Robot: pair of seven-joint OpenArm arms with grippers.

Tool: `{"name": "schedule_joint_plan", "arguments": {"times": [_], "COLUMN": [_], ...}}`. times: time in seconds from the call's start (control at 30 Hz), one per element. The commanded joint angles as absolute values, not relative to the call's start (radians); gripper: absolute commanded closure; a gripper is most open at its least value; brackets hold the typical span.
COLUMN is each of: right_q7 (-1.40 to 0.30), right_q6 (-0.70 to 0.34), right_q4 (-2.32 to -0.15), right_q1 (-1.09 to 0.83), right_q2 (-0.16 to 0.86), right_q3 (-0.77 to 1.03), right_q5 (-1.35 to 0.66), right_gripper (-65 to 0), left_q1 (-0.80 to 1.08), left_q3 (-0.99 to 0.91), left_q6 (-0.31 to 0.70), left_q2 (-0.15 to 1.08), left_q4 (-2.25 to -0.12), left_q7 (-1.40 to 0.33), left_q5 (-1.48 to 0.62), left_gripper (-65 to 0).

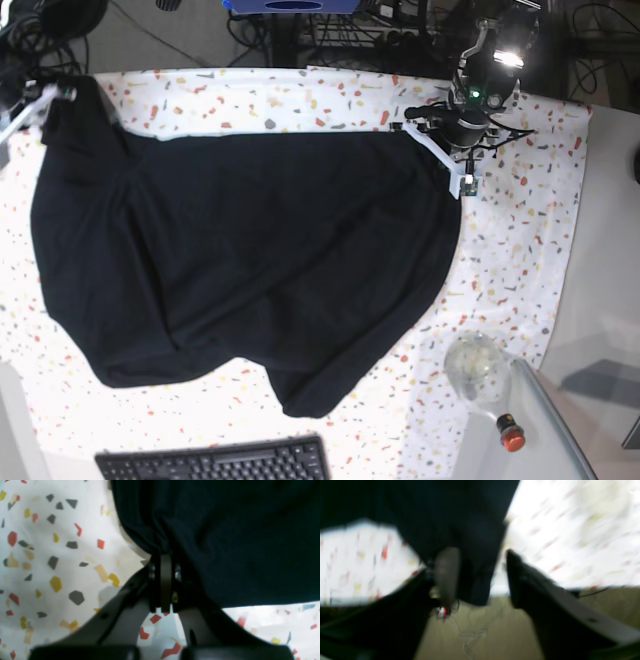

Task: Layout the t-shirt on the table in an organized manner, then fold the t-shirt properly
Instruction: 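Hold the shirt edge with both grippers, keeping it taut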

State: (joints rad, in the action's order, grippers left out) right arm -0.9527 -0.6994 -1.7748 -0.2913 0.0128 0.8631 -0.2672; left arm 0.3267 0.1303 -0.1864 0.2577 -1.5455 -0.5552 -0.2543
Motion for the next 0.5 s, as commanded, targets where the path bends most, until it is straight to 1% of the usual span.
{"name": "schedule_joint_plan", "arguments": {"times": [0.0, 0.07, 0.1, 0.2, 0.33, 0.47], "right_q7": [-0.915, -0.908, -0.908, -0.895, -0.739, -0.605], "right_q6": [-0.698, -0.698, -0.698, -0.698, -0.698, -0.698], "right_q4": [-1.773, -1.664, -1.6, -1.386, -1.021, -0.796], "right_q1": [-0.231, -0.128, -0.071, 0.056, 0.205, 0.274], "right_q2": [0.064, 0.111, 0.143, 0.219, 0.302, 0.341], "right_q3": [0.874, 0.88, 0.88, 0.877, 0.877, 0.875], "right_q5": [-0.269, -0.229, -0.208, -0.165, -0.11, -0.074], "right_gripper": [-36.6, -42.0, -42.5, -42.5, -42.5, -42.5], "left_q1": [0.326, 0.326, 0.326, 0.326, 0.326, 0.326], "left_q3": [0.127, 0.127, 0.127, 0.127, 0.127, 0.125], "left_q6": [-0.191, -0.191, -0.191, -0.191, -0.191, -0.191], "left_q2": [0.265, 0.265, 0.262, 0.262, 0.262, 0.263], "left_q4": [-1.563, -1.563, -1.563, -1.561, -1.561, -1.561], "left_q7": [-0.536, -0.536, -0.536, -0.535, -0.535, -0.535], "left_q5": [-0.249, -0.249, -0.249, -0.252, -0.251, -0.252], "left_gripper": [0.0, 0.0, 0.0, 0.0, 0.0, 0.0]}}
